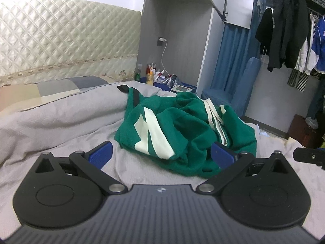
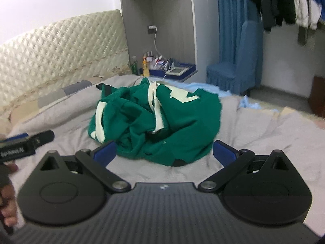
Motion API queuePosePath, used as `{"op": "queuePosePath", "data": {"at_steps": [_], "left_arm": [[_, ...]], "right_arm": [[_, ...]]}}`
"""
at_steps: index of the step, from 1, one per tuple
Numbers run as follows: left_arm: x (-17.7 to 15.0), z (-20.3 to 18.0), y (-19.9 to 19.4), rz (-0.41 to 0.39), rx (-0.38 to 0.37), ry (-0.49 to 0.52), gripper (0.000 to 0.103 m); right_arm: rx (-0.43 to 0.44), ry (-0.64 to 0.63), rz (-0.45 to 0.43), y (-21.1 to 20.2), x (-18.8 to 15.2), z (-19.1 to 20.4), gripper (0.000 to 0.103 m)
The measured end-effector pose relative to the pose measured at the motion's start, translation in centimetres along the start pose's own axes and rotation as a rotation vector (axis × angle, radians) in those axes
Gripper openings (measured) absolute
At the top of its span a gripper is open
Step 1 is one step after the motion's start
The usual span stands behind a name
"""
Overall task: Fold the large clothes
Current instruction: 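Lower both grippers onto the green hoodie and close them on the fabric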
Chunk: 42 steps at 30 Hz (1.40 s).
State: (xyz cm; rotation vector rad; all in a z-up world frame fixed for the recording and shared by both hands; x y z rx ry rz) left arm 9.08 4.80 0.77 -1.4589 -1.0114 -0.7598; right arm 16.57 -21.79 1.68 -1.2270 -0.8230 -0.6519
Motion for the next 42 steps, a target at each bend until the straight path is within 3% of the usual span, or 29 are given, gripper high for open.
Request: {"op": "queuePosePath", "data": {"at_steps": [10,16,19,22,25,27,30,34,36,42], "left_arm": [[3.3,0.2,11.6,0.099,-0.101,-0.073,0.103],[4.5,-0.9,19.6,0.118,-0.148,-0.028,0.102],[4.5,-1.7,23.5,0.139,-0.199,-0.007,0.096],[4.6,-2.8,26.6,0.155,-0.258,0.019,0.092],[4.4,-4.0,29.0,0.162,-0.263,0.074,0.091],[3.9,-4.6,31.0,0.196,-0.265,0.097,0.083],[3.0,-5.0,33.7,0.292,-0.237,0.082,0.060],[3.2,-4.5,34.8,0.322,-0.215,0.061,0.024],[3.6,-3.5,34.2,0.332,-0.232,0.002,0.014],[3.6,0.1,28.5,0.296,-0.231,-0.125,0.009]], "right_arm": [[0.054,0.092,0.022,9.5,5.2,-1.2,0.101],[0.052,0.057,0.050,16.9,8.2,-0.9,0.099],[0.051,0.049,0.060,19.8,8.5,-1.0,0.096],[0.043,0.056,0.077,22.4,8.7,-1.2,0.082],[0.045,0.060,0.119,24.7,8.6,-1.5,0.069],[0.056,0.070,0.154,25.6,8.3,-1.7,0.060],[0.061,0.130,0.224,26.4,8.1,-2.0,0.047],[0.043,0.178,0.216,25.6,8.7,-2.3,0.029],[0.019,0.183,0.190,24.5,9.2,-2.5,0.020],[-0.042,0.217,0.111,19.2,9.9,-4.0,0.013]]}}
Point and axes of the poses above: each gripper's, at about its wrist camera, not at the fingertips, and y roughly the way its jaws point, z to its left, x to its top, the point moved 3 cm from there along y, roughly the way its jaws point
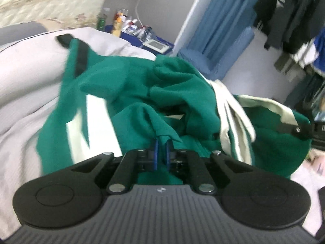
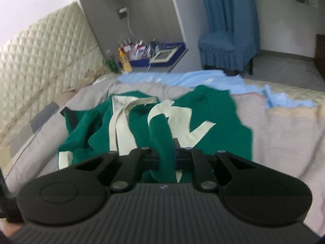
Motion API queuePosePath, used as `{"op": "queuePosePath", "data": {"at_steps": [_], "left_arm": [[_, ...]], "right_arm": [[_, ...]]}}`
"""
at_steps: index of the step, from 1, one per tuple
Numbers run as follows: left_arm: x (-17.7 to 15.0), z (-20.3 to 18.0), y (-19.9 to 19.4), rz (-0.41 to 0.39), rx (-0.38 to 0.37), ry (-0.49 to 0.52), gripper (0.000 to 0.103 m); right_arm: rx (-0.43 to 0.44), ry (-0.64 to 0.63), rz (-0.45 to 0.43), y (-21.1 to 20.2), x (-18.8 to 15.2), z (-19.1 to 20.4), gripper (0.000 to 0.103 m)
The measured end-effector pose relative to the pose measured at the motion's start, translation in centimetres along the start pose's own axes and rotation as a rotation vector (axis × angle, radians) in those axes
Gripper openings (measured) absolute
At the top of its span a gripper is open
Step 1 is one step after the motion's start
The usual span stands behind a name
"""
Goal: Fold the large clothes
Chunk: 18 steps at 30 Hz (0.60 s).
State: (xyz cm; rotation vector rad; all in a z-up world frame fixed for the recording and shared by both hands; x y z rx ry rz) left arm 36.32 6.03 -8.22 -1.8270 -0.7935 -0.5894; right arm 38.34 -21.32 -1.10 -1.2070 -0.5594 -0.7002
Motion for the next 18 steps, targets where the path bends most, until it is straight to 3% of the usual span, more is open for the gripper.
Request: {"op": "queuePosePath", "data": {"at_steps": [7,13,18], "left_arm": [[-3.3,0.6,-9.8,-0.087,0.014,-0.053,0.008],[-7.4,1.2,-17.6,-0.141,0.048,-0.085,0.007],[-12.0,2.1,-23.5,-0.180,0.020,-0.189,0.000]], "right_arm": [[-0.040,0.063,-0.081,-8.0,-2.1,-2.6,0.011],[-0.053,0.124,-0.130,-14.0,-6.5,-4.4,0.010],[-0.087,0.164,-0.139,-17.3,-10.1,-6.3,0.009]]}}
Point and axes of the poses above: each gripper's, at about its wrist camera, not at the fingertips, and y roughly the way its jaws point, z to its left, x to its top, the point moved 3 cm from there along y, roughly the way its jaws point
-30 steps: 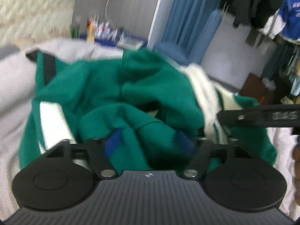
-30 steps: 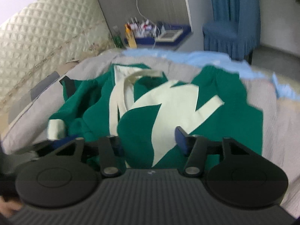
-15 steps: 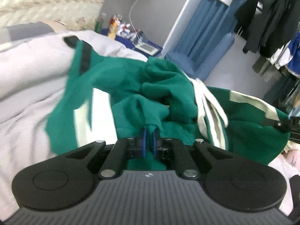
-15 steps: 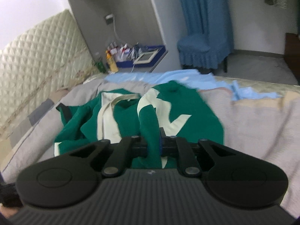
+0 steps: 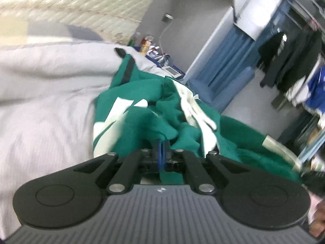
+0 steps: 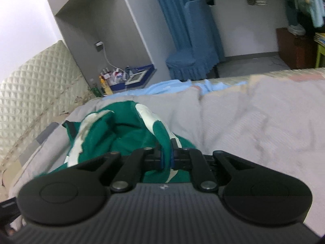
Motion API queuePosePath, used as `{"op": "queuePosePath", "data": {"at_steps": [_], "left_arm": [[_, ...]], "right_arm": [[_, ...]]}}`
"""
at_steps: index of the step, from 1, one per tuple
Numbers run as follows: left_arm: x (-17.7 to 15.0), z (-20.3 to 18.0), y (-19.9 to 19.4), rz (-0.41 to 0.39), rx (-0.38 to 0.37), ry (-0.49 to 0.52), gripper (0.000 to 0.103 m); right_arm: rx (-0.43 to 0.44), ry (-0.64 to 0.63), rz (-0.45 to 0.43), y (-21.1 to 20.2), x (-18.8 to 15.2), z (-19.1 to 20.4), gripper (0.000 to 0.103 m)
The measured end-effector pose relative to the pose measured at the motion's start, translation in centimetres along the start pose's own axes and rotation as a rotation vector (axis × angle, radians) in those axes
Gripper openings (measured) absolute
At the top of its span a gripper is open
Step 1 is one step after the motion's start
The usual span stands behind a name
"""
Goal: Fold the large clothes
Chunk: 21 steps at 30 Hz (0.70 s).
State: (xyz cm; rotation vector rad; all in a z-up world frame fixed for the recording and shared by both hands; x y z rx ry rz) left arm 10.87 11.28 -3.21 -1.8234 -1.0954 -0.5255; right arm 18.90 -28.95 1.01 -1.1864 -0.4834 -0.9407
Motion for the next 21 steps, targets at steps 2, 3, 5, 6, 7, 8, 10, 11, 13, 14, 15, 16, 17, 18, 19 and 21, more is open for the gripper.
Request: {"op": "queuePosePath", "data": {"at_steps": [2,3,5,6,7,8,10,11,13,14,15,16,17,18,19,21], "left_arm": [[-1.3,-0.1,-2.5,-0.045,0.016,0.028,0.000],[-1.9,-0.1,-3.5,-0.056,0.022,0.042,0.000],[-3.2,0.0,-4.5,-0.048,0.018,0.039,0.000],[-3.9,0.2,-4.7,-0.039,0.020,0.043,0.000],[-4.6,0.4,-4.8,-0.031,0.029,0.050,0.000],[-5.4,0.5,-5.0,-0.021,0.036,0.057,0.000],[-6.4,0.6,-4.9,-0.006,0.036,0.054,0.000],[-6.8,0.5,-5.0,-0.001,0.030,0.053,0.000],[-7.5,-0.2,-4.7,0.014,0.032,0.074,0.000],[-7.7,-0.6,-4.4,0.021,0.035,0.089,0.000],[-7.8,-1.1,-4.3,0.024,0.031,0.109,0.000],[-7.8,-1.5,-4.1,0.023,0.032,0.128,0.000],[-7.7,-1.7,-3.8,0.022,0.034,0.141,0.000],[-7.7,-2.0,-3.7,0.021,0.029,0.153,0.000],[-7.6,-2.2,-3.5,0.020,0.020,0.159,0.000],[-7.2,-2.5,-3.2,0.007,0.002,0.169,0.001]], "right_arm": [[-0.010,-0.012,-0.004,-0.9,-1.0,-0.7,0.009],[-0.019,-0.025,-0.007,-1.2,-1.6,-1.0,0.009],[-0.033,-0.050,-0.012,-1.3,-2.6,-1.7,0.009],[-0.044,-0.059,-0.012,-1.1,-3.0,-2.0,0.009],[-0.054,-0.061,-0.009,-0.9,-3.3,-2.3,0.009],[-0.067,-0.047,0.007,-0.4,-3.6,-3.0,0.009],[-0.073,-0.005,0.054,0.7,-4.1,-4.3,0.010],[-0.104,-0.010,0.075,1.3,-4.4,-4.9,0.010],[-0.129,0.029,0.139,2.4,-5.1,-6.0,0.010],[-0.123,0.058,0.165,2.8,-5.3,-6.4,0.010],[-0.121,0.086,0.176,2.9,-5.3,-6.8,0.011],[-0.117,0.101,0.171,2.7,-5.2,-7.0,0.011],[-0.112,0.100,0.159,2.4,-5.1,-6.8,0.011],[-0.105,0.095,0.146,2.0,-5.1,-6.6,0.013],[-0.099,0.089,0.134,1.7,-5.0,-6.4,0.015],[-0.092,0.084,0.099,0.6,-4.7,-6.3,0.032]]}}
Point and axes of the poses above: each gripper's, at about its wrist camera, not at the fingertips, and y roughly the way its jaws point, z to its left, x to its top, the point moved 3 cm from there along y, roughly the way its jaws point
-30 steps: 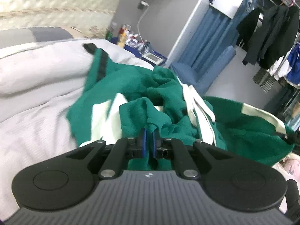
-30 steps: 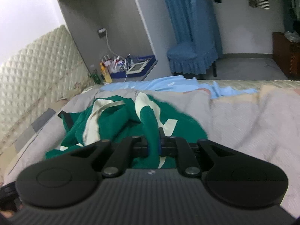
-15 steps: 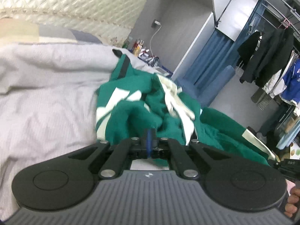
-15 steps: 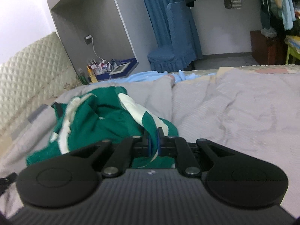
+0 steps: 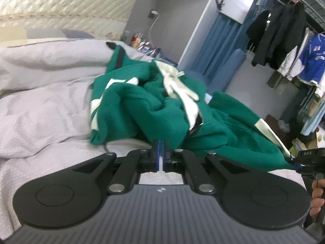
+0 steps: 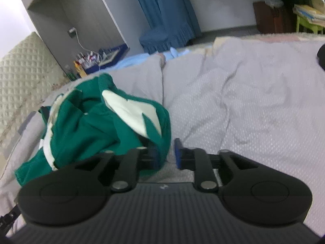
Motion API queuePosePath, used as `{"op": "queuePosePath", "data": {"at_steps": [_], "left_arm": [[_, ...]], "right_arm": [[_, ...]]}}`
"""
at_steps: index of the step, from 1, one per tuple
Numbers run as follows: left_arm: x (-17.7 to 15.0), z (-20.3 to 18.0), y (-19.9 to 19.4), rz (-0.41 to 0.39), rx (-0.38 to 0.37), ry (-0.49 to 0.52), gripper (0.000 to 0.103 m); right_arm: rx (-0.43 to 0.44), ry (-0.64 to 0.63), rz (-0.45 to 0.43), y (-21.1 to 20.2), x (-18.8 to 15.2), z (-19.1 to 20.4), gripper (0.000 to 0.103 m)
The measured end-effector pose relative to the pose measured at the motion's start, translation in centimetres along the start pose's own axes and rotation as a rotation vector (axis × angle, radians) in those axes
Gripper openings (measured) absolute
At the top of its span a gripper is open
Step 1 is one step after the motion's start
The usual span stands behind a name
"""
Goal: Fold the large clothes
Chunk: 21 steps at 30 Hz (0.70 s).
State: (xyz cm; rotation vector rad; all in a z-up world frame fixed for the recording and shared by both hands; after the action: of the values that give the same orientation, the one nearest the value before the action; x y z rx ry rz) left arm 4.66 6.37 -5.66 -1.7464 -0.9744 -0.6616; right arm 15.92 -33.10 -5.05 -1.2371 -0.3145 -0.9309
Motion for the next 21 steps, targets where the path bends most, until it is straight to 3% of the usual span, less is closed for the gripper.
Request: {"op": "queuePosePath", "data": {"at_steps": [1,3,5,7,10,13,15,21], "left_arm": [[0.2,-0.3,0.1,-0.002,-0.005,0.011,0.001],[0.6,-0.8,0.3,-0.016,-0.019,0.028,0.003],[1.3,-1.4,0.7,-0.023,-0.034,0.039,0.017],[2.2,-1.9,1.2,-0.040,-0.052,0.035,0.052],[3.8,-3.1,2.5,-0.046,-0.119,0.046,0.054],[5.2,-4.4,3.7,-0.065,-0.156,0.073,0.056],[5.8,-4.7,5.0,-0.058,-0.177,0.076,0.056],[4.6,-1.9,9.6,-0.003,-0.153,0.015,0.056]], "right_arm": [[0.009,0.008,-0.031,-0.7,0.2,0.0,0.039],[0.021,0.007,-0.096,-1.9,0.6,0.0,0.064],[0.025,-0.015,-0.177,-3.2,1.0,0.4,0.078],[0.052,-0.043,-0.240,-4.1,1.1,1.2,0.079],[0.106,-0.115,-0.302,-4.4,1.0,3.3,0.079],[0.191,-0.209,-0.307,-3.9,0.9,5.5,0.078],[0.261,-0.217,-0.257,-2.7,1.0,6.7,0.078],[0.348,-0.283,-0.098,2.1,0.4,10.9,0.078]]}}
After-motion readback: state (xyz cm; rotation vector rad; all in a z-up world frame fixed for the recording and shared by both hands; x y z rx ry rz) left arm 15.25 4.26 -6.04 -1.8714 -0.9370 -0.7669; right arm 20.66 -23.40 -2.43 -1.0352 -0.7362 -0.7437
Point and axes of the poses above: each gripper's, at about its wrist camera, not at the fingertips, and y roughly the way its jaws point, z to its left, x to its top, the point moved 3 cm from there along y, roughly the way its jaws point
